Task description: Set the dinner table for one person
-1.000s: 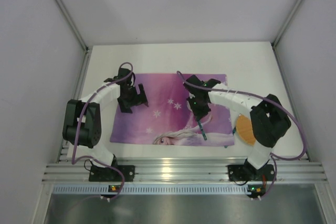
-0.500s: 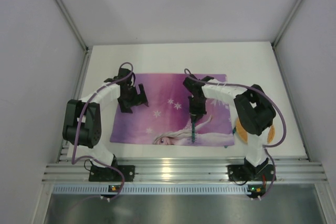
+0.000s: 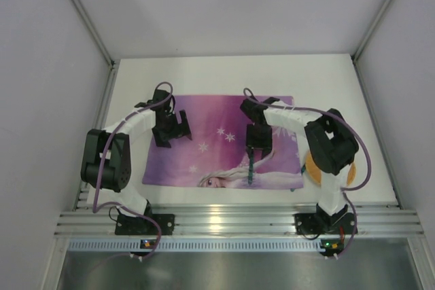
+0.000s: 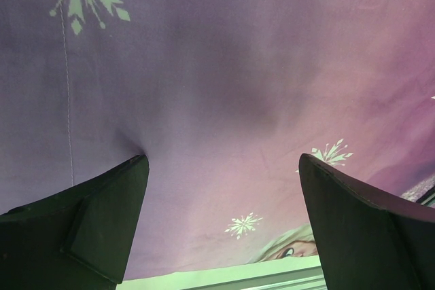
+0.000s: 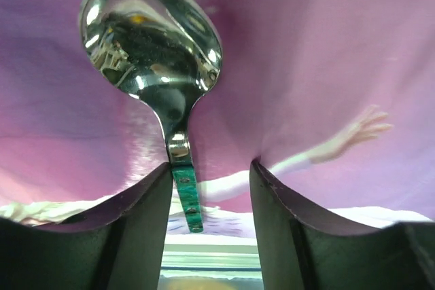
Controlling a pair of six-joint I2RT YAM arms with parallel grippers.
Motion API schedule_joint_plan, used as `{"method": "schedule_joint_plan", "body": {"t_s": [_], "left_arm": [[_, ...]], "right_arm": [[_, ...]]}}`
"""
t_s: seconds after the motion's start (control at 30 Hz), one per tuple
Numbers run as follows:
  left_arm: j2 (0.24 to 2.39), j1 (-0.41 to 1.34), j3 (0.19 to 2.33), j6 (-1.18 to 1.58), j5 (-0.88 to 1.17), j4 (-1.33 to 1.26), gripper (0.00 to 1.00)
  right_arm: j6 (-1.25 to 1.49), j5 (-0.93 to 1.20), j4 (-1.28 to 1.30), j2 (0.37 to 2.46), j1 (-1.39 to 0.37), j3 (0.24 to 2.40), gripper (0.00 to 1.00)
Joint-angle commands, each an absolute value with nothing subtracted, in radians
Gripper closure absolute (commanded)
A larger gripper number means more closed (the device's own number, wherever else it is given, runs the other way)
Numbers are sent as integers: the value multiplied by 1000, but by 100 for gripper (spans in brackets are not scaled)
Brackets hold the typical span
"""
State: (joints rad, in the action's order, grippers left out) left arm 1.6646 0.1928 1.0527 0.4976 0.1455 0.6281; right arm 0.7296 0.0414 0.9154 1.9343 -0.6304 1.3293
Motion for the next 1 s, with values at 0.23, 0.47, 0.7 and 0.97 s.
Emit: {"method": "schedule_joint_plan", "body": {"t_s": [0.23, 0.47, 0.7, 0.97], "left_arm": [[1661, 196, 1037, 494, 189, 557, 3], [1686, 196, 1054, 488, 212, 557, 3], [1681, 198, 1048, 468, 230, 572, 3], [1663, 198, 1037, 446, 249, 591, 3]], "right_arm": [[664, -155, 1057, 1589, -322, 1197, 41], [600, -124, 1042, 1454, 87, 1080, 32], [542, -21, 1003, 1254, 439, 934, 32], [577, -109, 1025, 1141, 523, 832, 33]]}}
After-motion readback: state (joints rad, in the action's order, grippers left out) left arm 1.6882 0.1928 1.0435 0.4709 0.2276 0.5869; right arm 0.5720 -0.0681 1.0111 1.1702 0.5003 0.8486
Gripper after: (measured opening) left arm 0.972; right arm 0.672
